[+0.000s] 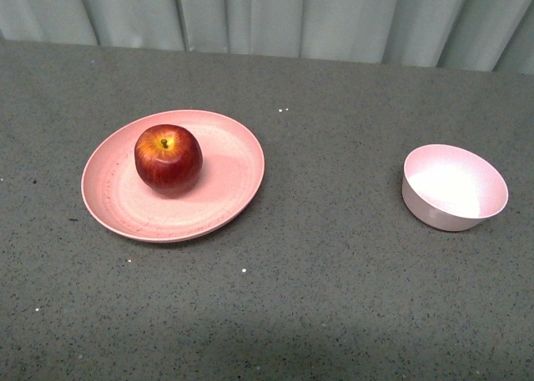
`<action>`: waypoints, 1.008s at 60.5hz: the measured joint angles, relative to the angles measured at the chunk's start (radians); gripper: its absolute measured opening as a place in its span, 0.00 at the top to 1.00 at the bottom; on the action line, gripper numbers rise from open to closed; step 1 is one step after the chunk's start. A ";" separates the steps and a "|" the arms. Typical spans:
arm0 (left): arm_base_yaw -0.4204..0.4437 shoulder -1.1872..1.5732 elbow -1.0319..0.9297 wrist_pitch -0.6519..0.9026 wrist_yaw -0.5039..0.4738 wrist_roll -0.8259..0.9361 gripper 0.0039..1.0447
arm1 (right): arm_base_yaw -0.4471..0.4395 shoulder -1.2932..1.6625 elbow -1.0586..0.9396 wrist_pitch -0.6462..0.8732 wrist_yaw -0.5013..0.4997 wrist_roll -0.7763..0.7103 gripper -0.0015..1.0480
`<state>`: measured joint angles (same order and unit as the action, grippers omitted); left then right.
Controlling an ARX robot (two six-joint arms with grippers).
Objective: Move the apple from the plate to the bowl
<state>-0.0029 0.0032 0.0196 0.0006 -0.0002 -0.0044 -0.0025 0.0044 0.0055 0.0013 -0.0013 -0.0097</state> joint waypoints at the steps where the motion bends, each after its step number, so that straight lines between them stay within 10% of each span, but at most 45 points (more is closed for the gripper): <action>1: 0.000 0.000 0.000 0.000 0.000 0.000 0.06 | 0.000 0.000 0.000 0.000 0.000 0.000 0.09; 19: 0.000 0.000 0.000 0.000 0.000 0.000 0.06 | 0.004 0.002 0.000 0.001 0.014 -0.002 0.09; 23: 0.000 0.000 0.000 0.000 -0.001 0.000 0.06 | 0.101 0.063 0.002 0.029 0.318 -0.100 0.09; 27: 0.000 0.000 0.000 0.000 -0.001 0.000 0.06 | 0.105 0.148 0.006 0.051 0.389 -0.134 0.09; 46: 0.000 0.000 0.000 0.000 0.000 0.000 0.06 | 0.020 0.803 0.162 0.360 0.077 -0.172 0.09; 61: 0.000 0.000 0.000 0.000 0.000 0.000 0.06 | 0.050 1.255 0.372 0.290 -0.047 -0.179 0.09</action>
<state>-0.0029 0.0032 0.0196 0.0006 -0.0002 -0.0044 0.0471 1.2594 0.3771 0.2909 -0.0486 -0.1886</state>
